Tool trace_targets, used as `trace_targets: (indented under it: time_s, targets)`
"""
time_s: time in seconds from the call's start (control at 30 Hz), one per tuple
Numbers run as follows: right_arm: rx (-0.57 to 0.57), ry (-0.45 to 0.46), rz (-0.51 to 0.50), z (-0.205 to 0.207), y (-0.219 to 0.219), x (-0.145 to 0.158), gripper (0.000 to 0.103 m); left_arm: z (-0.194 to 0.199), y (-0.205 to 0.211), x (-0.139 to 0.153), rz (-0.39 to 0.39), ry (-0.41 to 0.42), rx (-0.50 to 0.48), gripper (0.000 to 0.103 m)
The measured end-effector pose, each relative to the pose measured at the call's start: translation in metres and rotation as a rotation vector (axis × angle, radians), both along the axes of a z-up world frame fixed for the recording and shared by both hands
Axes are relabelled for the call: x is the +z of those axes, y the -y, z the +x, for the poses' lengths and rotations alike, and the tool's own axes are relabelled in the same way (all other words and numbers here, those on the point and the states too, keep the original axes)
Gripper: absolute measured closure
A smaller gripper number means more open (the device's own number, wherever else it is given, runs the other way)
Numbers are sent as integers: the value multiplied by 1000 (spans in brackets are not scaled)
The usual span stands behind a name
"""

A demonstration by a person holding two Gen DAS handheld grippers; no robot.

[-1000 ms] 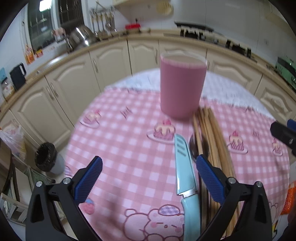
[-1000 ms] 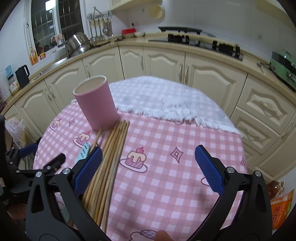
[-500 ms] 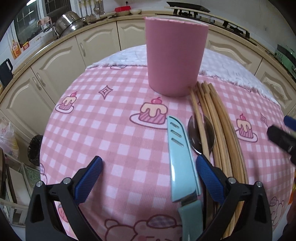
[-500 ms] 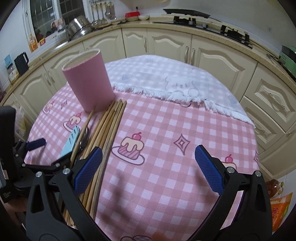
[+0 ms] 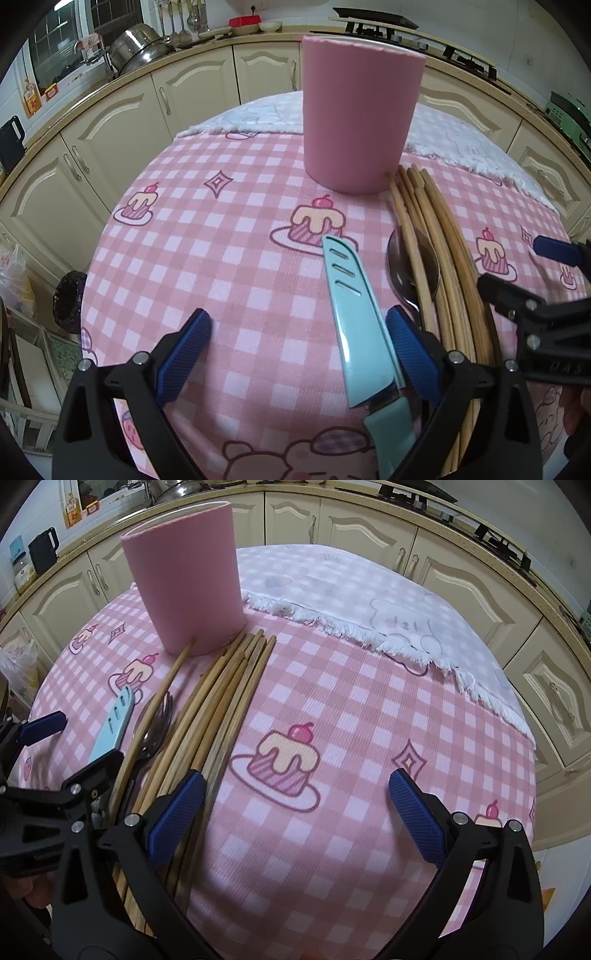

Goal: Organize utensils
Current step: 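Grasp the light-blue knife with the left tool while the right tool grasps a wooden chopstick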

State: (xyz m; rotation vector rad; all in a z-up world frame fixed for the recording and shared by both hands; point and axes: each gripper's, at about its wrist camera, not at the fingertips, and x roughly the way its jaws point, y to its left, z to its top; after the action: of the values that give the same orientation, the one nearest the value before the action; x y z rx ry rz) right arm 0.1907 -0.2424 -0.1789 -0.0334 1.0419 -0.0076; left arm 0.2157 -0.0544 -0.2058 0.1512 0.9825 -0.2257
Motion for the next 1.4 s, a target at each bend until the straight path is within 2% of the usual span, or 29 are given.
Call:
trace_targets:
  time_s: [0.3, 0.47, 0.57, 0.67, 0.8, 0.83, 0.9, 1.03, 1.07, 1.1, 1.13, 1.17, 1.2, 1.27, 1.4]
  targets:
    - [-1, -33, 2, 5, 2, -1, 6, 0, -1, 0, -2, 0, -3, 9]
    - [-9, -27, -11, 18, -2, -2, 6, 0, 0, 0, -1, 0, -1, 9]
    - [9, -26, -41, 12, -2, -1, 6, 0, 0, 1, -1, -1, -2, 9]
    - [18, -71, -40, 4, 1, -7, 7, -1, -1, 1, 1, 0, -4, 9]
    - [10, -45, -42, 10, -1, -7, 9, -1, -1, 0, 3, 2, -2, 9]
    - [17, -43, -32, 10, -2, -7, 12, -1, -1, 0, 6, 2, -3, 9]
    - [38, -43, -7, 6, -3, -5, 25, -2, -1, 1, 5, 1, -15, 13]
    - [26, -48, 17, 8, -1, -4, 32, -3, 3, 2, -2, 2, -47, 25]
    - [29, -48, 22, 11, -2, -2, 40, -3, 5, 3, -6, 0, -55, 33]
    - [40, -46, 34, 15, -4, -1, 53, -2, 7, 5, -11, -2, -72, 44]
    - [51, -45, 27, 17, -7, 0, 60, -1, 9, 6, -12, -4, -86, 52]
    - [76, -46, 17, 18, -14, 1, 71, -1, 11, 7, -12, -7, -99, 66]
    - [94, -51, 17, 18, -16, 1, 79, 0, 12, 8, -15, -14, -111, 72]
    - [120, -56, 21, 17, -19, 2, 92, 1, 11, 9, -31, -30, -123, 75]
    - [128, -47, 101, 13, -9, 4, 97, 0, 0, 10, -79, -44, -134, 79]
